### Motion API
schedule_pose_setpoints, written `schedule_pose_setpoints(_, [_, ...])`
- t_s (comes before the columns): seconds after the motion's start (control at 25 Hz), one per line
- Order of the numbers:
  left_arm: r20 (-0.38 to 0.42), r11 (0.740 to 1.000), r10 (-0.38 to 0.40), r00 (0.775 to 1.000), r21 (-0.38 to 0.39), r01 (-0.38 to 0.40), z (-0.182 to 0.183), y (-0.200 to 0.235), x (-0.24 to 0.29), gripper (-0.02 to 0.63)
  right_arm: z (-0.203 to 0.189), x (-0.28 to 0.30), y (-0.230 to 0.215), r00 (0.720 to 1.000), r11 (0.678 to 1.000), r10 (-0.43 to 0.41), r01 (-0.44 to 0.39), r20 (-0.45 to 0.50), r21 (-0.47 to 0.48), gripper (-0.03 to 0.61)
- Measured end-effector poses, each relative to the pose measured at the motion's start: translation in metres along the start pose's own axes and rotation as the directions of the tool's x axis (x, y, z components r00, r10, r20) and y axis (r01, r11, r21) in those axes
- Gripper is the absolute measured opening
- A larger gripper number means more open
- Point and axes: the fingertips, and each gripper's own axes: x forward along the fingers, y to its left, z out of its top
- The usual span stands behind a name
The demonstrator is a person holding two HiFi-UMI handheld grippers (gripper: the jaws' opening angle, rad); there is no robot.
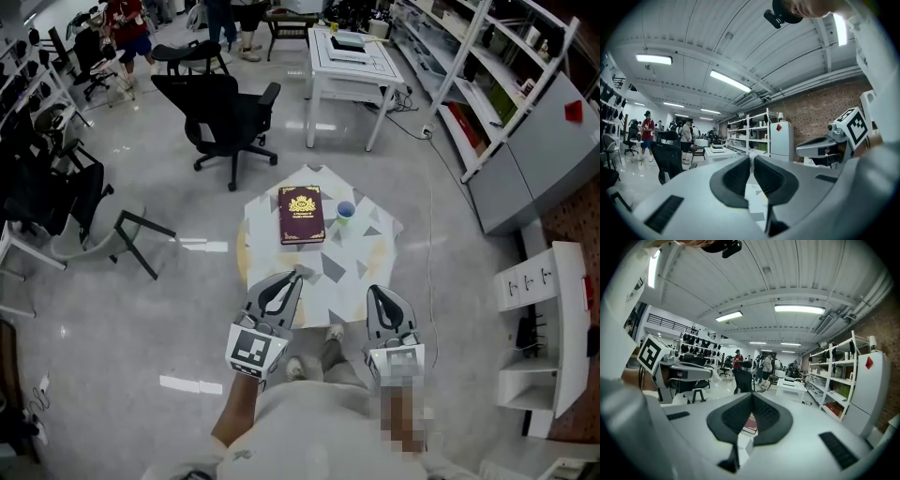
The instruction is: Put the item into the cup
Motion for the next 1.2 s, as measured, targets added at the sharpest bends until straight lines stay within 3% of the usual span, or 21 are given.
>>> schedule_pose_setpoints(0.68, [0.013,0.992,0.110,0.994,0.062,-0.111,0.027,0.018,0.087,0.035,0.026,0.076,-0.075,0.989,0.993,0.115,-0.115,0.098,-0.006,0.006])
schedule_pose_setpoints(1.2, [-0.026,0.980,0.179,0.984,0.094,-0.176,0.032,0.016,0.156,0.035,0.019,0.122,-0.139,0.976,0.982,0.183,-0.188,0.117,0.035,0.006])
